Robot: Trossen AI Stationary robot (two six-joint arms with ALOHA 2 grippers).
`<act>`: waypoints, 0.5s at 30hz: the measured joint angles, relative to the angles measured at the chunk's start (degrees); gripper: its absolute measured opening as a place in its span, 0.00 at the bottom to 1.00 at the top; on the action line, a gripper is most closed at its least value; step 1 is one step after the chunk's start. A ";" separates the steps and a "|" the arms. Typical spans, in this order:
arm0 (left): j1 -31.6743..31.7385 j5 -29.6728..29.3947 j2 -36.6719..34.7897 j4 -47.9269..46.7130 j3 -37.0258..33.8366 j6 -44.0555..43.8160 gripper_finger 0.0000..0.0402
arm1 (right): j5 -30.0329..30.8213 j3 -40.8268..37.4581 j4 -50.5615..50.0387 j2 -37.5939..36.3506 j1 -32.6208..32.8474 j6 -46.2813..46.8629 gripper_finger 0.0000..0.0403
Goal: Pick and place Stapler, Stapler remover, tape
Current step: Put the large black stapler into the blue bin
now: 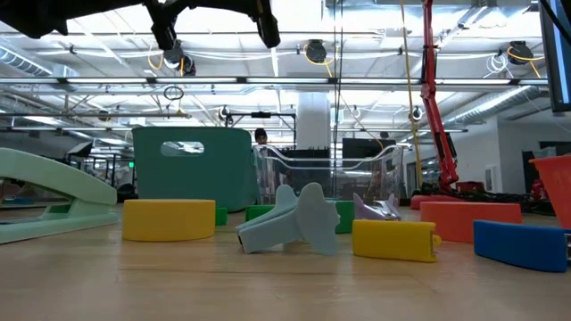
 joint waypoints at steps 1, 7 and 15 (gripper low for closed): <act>0.00 0.32 -0.03 0.18 0.00 0.35 0.63 | -0.35 0.00 0.24 -0.01 0.00 0.01 0.37; 0.02 0.68 -0.02 0.31 0.00 0.83 0.47 | -1.29 0.02 0.40 -0.07 0.02 0.21 0.37; 0.00 0.62 -0.04 0.46 -0.02 0.92 0.41 | -1.17 0.02 0.41 -0.10 0.02 -0.07 0.37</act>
